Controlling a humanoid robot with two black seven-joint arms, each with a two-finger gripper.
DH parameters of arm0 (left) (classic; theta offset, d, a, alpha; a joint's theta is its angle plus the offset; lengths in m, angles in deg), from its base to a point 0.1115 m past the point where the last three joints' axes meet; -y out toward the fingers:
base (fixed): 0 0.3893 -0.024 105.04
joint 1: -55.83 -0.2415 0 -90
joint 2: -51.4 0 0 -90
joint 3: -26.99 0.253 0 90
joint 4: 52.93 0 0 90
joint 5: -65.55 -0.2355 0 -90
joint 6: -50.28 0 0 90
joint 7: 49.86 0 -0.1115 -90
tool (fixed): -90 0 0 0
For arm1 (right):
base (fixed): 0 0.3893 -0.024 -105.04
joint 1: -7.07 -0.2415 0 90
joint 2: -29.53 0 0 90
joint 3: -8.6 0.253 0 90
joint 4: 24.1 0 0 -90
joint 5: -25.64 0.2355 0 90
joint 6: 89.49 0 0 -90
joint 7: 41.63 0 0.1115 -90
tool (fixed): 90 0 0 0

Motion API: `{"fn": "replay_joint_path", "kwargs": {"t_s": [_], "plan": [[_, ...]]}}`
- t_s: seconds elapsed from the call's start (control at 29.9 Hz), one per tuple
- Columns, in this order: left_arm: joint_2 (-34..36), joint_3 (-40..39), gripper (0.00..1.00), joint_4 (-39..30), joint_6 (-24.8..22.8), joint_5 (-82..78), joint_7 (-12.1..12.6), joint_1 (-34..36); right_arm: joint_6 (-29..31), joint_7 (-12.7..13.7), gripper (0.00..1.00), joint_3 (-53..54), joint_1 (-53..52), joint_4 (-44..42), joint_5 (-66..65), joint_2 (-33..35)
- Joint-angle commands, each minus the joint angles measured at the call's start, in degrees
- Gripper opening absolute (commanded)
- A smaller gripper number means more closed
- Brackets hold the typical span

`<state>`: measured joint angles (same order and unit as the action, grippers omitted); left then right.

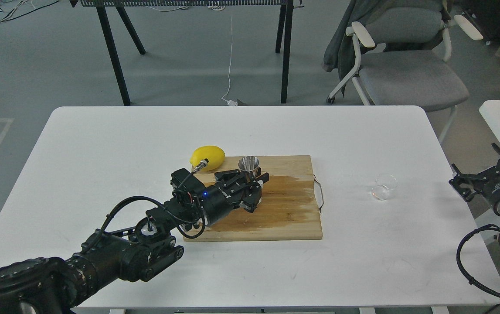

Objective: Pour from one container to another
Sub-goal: 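Lower the jigger upright onto the board and open the left gripper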

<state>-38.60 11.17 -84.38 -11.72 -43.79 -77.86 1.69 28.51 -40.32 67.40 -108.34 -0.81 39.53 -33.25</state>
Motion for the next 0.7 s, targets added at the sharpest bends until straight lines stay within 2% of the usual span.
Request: {"fn": "replay_joint_path", "kwargs": {"t_s": [0.0, 0.5, 0.6, 0.67], "plan": [[0.0, 0.9, 0.31, 0.1, 0.0, 0.0, 0.0, -0.4, 0.0, 0.0, 1.00, 0.0, 0.1, 0.0, 0.0, 0.0], [0.0, 1.2, 0.38, 0.3, 0.0, -0.1, 0.0, -0.4, 0.0, -0.1, 1.00, 0.0, 0.1, 0.0, 0.0, 0.0], [0.0, 1.4, 0.44, 0.3, 0.0, -0.1, 0.0, -0.4, 0.0, 0.0, 1.00, 0.1, 0.1, 0.0, 0.0, 0.0], [0.0, 1.5, 0.58, 0.2, 0.0, -0.1, 0.0, -0.4, 0.0, 0.0, 1.00, 0.1, 0.0, 0.0, 0.0, 0.0]]}}
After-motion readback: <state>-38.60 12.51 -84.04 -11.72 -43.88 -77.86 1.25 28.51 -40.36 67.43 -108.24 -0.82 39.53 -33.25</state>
